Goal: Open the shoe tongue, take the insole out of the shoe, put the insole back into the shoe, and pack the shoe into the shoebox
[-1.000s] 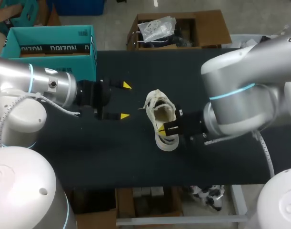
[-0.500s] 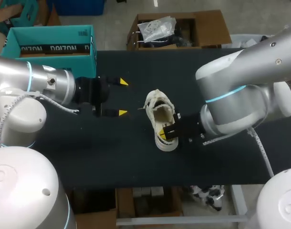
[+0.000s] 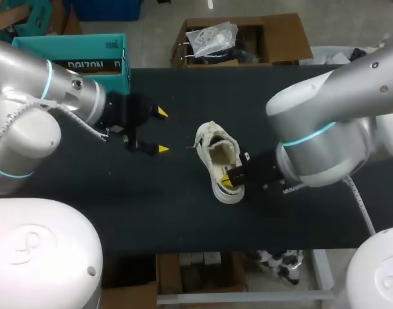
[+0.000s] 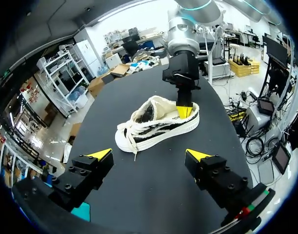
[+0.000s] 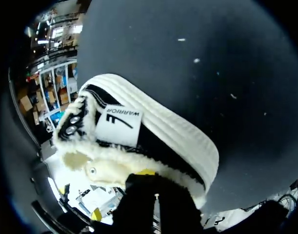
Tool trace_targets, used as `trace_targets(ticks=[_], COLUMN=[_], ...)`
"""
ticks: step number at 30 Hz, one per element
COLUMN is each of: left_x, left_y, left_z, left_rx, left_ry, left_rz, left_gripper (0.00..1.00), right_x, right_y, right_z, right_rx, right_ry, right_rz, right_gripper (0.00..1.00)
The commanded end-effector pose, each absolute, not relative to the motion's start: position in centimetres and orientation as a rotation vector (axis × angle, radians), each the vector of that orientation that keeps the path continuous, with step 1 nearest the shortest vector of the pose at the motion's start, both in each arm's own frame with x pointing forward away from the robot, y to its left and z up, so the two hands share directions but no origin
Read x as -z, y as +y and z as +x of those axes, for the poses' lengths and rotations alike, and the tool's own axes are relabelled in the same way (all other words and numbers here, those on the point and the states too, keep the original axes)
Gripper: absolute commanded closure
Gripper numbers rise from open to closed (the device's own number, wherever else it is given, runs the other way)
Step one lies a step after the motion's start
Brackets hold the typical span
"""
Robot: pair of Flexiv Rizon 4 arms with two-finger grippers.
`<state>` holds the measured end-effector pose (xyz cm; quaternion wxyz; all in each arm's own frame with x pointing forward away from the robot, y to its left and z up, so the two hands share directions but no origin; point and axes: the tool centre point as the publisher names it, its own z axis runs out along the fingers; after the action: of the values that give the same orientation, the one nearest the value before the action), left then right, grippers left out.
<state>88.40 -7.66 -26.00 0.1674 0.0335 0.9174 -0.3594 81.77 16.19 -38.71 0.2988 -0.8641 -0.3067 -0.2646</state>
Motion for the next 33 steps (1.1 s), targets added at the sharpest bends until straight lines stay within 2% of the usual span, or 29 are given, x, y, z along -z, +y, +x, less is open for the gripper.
trace_targets(ticks=[1, 7, 10, 13, 15, 20, 21, 22, 28, 33], left_x=[25.4, 25.4, 24.4, 25.1, 25.3, 25.3, 25.3, 25.3, 25.3, 26.6], left_y=[-8.0, -8.0, -9.1, -10.0, -9.8, -9.8, -9.8, -9.8, -9.8, -11.9], left_z=[88.4, 88.4, 88.9, 91.1, 91.2, 91.2, 91.2, 91.2, 91.2, 90.5], left_rx=[0.913, 0.913, 0.861, 0.557, 0.428, 0.428, 0.428, 0.428, 0.428, 0.158], left_ry=[2.671, 2.671, 2.83, 2.964, 2.901, 2.901, 2.901, 2.901, 2.901, 2.861], left_rz=[0.078, 0.078, -0.285, -0.94, -1.063, -1.063, -1.063, -1.063, -1.063, -1.519], left_gripper=[0.0, 0.0, 0.0, 0.0, 0.0, 0.0, 0.0, 0.0, 0.0, 0.0], right_x=[34.7, 31.1, 30.0, 29.4, 29.1, 28.1, 27.9, 27.6, 27.6, 27.6], right_y=[14.6, 14.1, 13.8, 13.4, 13.0, 11.9, 11.7, 11.4, 11.4, 11.2], right_z=[80.1, 79.6, 79.6, 80.0, 80.2, 80.2, 80.0, 79.9, 79.9, 79.9], right_rx=[0.738, 0.804, 0.82, 0.812, 0.819, 0.729, 0.692, 0.664, 0.664, 0.687], right_ry=[-0.902, -1.058, -1.131, -1.177, -1.223, -1.392, -1.425, -1.415, -1.415, -1.491], right_rz=[-2.277, -2.233, -2.188, -2.157, -2.1, -1.917, -1.875, -1.874, -1.874, -1.827], right_gripper=[1.0, 1.0, 1.0, 1.0, 1.0, 0.98, 0.52, 0.0, 0.0, 0.0])
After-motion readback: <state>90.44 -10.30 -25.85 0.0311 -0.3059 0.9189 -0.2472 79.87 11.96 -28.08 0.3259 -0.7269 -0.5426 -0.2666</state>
